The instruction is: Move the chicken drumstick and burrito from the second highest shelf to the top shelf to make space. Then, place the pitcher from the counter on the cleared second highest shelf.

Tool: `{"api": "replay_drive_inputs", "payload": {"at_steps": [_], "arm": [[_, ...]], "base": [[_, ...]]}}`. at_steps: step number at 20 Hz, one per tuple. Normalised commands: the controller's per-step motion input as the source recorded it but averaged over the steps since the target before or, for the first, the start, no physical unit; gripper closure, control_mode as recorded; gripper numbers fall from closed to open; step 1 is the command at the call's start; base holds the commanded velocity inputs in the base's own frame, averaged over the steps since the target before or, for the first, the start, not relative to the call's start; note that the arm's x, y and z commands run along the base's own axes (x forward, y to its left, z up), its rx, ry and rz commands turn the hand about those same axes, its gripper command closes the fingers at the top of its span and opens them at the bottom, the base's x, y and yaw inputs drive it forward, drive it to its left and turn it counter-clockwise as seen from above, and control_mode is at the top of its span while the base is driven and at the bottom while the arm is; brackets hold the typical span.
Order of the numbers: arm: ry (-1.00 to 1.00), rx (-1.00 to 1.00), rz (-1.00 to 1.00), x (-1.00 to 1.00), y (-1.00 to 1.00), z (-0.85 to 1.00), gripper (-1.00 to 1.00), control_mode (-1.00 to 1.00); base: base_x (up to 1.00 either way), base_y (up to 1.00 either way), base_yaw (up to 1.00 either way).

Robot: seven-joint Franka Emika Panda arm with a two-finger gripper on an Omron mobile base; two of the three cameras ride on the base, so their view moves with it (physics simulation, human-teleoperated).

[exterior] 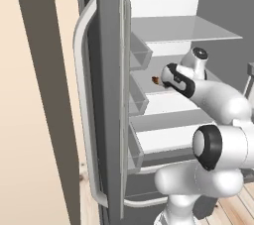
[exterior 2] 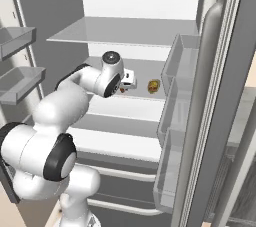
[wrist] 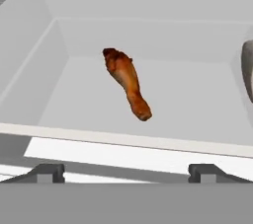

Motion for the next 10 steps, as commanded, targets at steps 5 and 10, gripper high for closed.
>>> {"api": "replay_drive_inputs", "payload": {"at_steps": [5,10], "arm": [[0.0,0.0,0.05,0.42,-0.04,-0.13,-1.0,-1.0],[0.0,0.0,0.06,0.33,-0.01,-0.25,-1.0,-1.0]], "base": [[0.0,0.0,0.0],[0.0,0.0,0.0]]}}
